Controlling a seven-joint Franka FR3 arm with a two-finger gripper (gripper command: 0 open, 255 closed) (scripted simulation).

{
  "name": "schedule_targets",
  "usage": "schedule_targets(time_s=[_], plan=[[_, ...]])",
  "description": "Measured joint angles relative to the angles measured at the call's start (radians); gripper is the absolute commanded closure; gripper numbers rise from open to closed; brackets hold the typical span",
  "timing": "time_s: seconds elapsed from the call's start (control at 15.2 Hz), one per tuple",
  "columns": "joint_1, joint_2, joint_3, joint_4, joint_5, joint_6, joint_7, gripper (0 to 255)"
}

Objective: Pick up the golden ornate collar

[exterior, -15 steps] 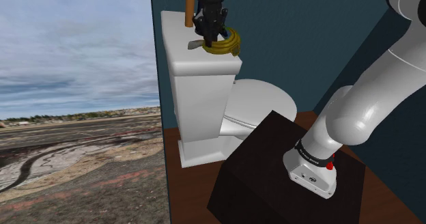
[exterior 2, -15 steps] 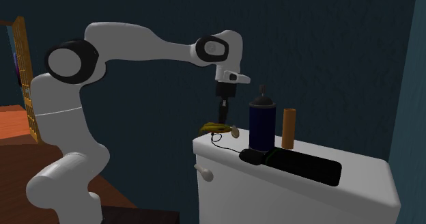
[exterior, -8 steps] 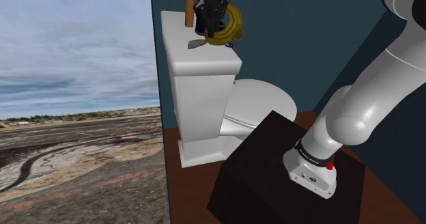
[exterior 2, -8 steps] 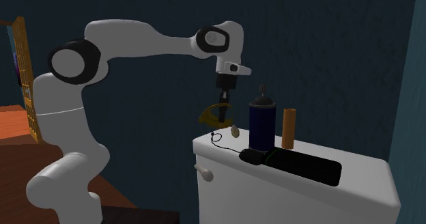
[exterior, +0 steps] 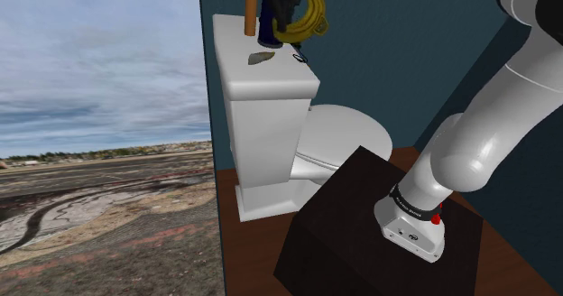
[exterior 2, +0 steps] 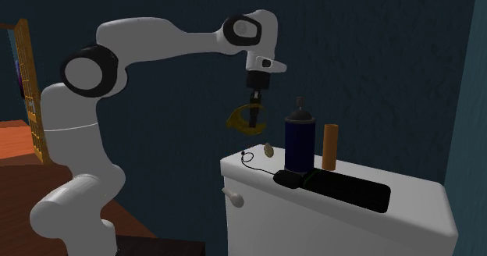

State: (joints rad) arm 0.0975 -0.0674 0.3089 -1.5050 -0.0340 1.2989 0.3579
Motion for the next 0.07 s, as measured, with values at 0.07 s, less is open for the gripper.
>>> schedule_targets(time_s=[0.07], plan=[[0.0,0.005,0.0,0.013,-0.002,-0.008,-0.001,255]])
